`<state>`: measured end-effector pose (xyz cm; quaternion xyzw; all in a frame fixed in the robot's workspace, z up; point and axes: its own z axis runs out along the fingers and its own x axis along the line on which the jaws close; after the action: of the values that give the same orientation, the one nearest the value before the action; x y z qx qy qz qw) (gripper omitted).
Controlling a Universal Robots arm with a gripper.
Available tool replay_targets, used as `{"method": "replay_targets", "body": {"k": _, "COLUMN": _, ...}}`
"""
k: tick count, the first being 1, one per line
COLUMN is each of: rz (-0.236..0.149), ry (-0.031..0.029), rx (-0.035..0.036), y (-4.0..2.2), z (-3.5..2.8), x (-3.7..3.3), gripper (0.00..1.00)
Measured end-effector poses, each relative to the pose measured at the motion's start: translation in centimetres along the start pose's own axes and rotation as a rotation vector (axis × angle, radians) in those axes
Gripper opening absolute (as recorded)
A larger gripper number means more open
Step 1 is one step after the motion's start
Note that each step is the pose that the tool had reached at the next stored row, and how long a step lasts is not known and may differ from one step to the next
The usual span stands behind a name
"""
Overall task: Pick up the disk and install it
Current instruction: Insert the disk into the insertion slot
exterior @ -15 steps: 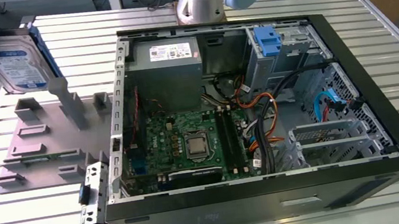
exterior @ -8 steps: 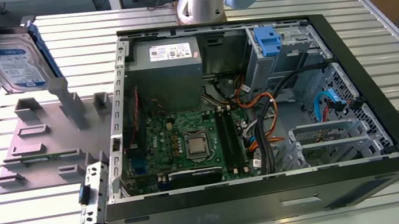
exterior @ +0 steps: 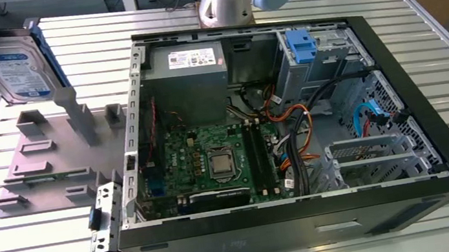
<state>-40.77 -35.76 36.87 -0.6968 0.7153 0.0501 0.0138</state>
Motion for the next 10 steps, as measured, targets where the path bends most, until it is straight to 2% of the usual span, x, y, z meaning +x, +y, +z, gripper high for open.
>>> {"method": "replay_targets", "body": {"k": 10, "rz": 0.0, "ry": 0.0, "rx": 0.0, "y": 0.01, "z": -0.22, "x": -0.02, "gripper": 0.37}}
